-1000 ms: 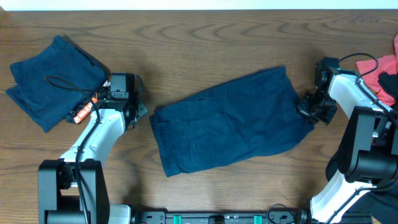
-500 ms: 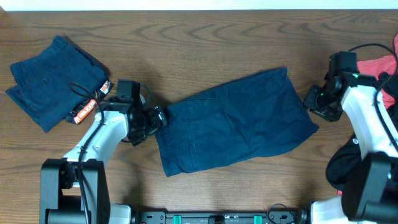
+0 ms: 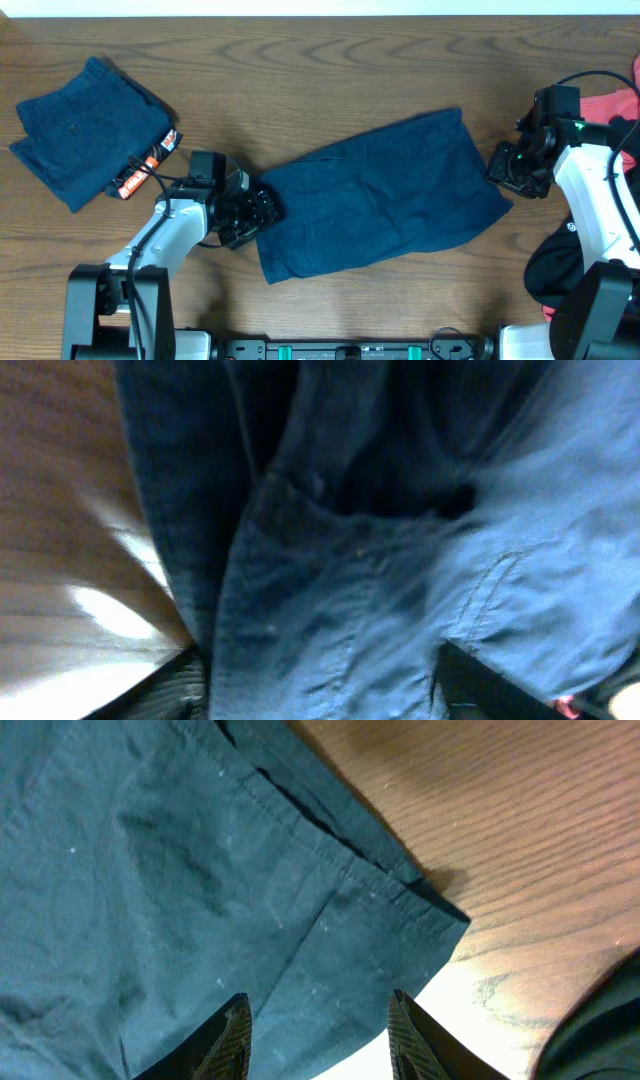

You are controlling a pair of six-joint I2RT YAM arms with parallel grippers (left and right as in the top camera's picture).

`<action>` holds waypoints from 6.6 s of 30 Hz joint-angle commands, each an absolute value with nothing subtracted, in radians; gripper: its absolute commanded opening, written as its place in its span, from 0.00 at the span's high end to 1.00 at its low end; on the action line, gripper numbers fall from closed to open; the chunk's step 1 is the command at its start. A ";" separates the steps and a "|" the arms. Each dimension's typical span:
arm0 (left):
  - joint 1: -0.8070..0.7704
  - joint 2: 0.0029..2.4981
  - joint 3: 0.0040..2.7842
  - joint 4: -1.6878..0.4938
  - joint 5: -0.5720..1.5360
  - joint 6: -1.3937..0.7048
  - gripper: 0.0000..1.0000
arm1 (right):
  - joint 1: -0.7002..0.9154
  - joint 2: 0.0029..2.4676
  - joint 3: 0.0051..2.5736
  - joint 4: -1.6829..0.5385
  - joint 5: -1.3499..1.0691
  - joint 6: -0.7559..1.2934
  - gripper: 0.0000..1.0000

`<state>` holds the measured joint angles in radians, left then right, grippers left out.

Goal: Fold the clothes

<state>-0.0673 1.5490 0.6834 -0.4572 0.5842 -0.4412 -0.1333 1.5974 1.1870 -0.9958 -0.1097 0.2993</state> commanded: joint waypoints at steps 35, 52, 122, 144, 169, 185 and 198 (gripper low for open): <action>0.022 1.580 1.393 -0.970 0.531 -0.276 0.94 | 0.611 1.981 1.181 -0.509 -0.526 0.102 0.99; 0.022 1.580 1.455 -1.009 0.558 -0.319 0.94 | 0.738 1.915 1.246 -0.365 -0.223 0.238 0.99; -0.373 1.612 1.414 -0.762 0.234 -0.437 0.60 | 0.283 1.520 1.275 -0.894 -0.269 0.133 0.98; -0.450 2.082 1.408 -1.042 0.442 -0.438 0.78 | 0.300 1.966 1.219 -0.702 0.125 0.321 0.95; -0.295 1.797 1.414 -0.563 0.027 -0.321 0.36 | 0.346 1.795 1.501 -1.221 -0.276 0.168 0.97; -0.297 2.022 1.409 -0.863 0.318 -0.258 0.77 | 0.469 1.798 1.020 -0.937 -0.056 0.401 0.97; -0.282 1.975 1.406 -1.164 0.295 -0.263 0.85 | 0.288 1.798 1.046 -0.531 0.075 0.230 0.77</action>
<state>-0.2947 2.0159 1.4101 -1.1698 0.3206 -0.2642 0.2993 1.7863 1.0294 -0.5312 0.0589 0.2737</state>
